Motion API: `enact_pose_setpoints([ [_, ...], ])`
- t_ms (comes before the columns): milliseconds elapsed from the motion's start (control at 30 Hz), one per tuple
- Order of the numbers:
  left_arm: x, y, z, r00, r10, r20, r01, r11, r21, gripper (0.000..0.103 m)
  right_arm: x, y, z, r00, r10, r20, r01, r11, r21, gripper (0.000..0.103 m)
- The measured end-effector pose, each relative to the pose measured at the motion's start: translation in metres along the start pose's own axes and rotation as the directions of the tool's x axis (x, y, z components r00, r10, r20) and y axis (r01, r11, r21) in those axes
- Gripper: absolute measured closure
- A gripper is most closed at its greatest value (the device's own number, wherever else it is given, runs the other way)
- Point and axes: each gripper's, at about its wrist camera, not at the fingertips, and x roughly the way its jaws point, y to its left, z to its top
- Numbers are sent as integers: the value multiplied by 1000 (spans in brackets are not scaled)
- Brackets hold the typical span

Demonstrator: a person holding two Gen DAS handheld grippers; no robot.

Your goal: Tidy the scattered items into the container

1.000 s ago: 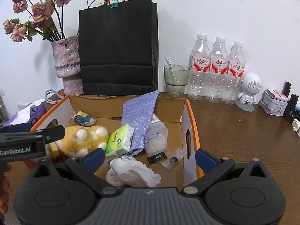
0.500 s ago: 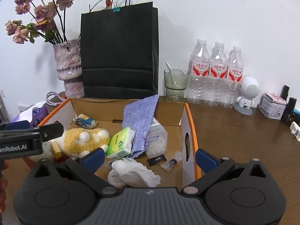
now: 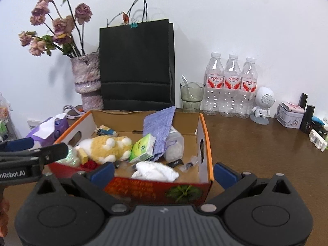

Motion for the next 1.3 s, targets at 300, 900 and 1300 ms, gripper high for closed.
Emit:
enact_pose_setpoints([
  [300,-53,-6,-16,1000,3,3,-3,1000,2,0,-48,9,-26,1000,6,12,-6,1000,-19,0],
  [900,-75,8,-64,991,82,104,-78,996,-42,0,-65,23,-66,990,60,126,-58,998,-18,0],
  [1300,-38,-3,-89,977,101,186,-110,993,38,0,-31,19,-85,986,60,156,-55,998,-35,0],
])
